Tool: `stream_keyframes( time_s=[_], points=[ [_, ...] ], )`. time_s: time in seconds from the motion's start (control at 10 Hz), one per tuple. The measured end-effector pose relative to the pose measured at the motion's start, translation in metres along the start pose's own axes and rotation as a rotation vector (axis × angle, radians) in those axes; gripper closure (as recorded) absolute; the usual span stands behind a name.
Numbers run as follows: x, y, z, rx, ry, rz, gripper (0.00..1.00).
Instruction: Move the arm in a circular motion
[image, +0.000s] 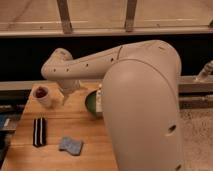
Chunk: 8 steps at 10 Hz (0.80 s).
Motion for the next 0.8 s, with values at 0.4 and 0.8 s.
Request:
stream_keyframes(
  time_s=[0.4,0.8],
  points=[
    [0.067,0.011,0.005,-0.024,0.004,0.104,0.20],
    [0.109,-0.050,0.026,-0.045,0.036,0.300,0.20]
  ],
)
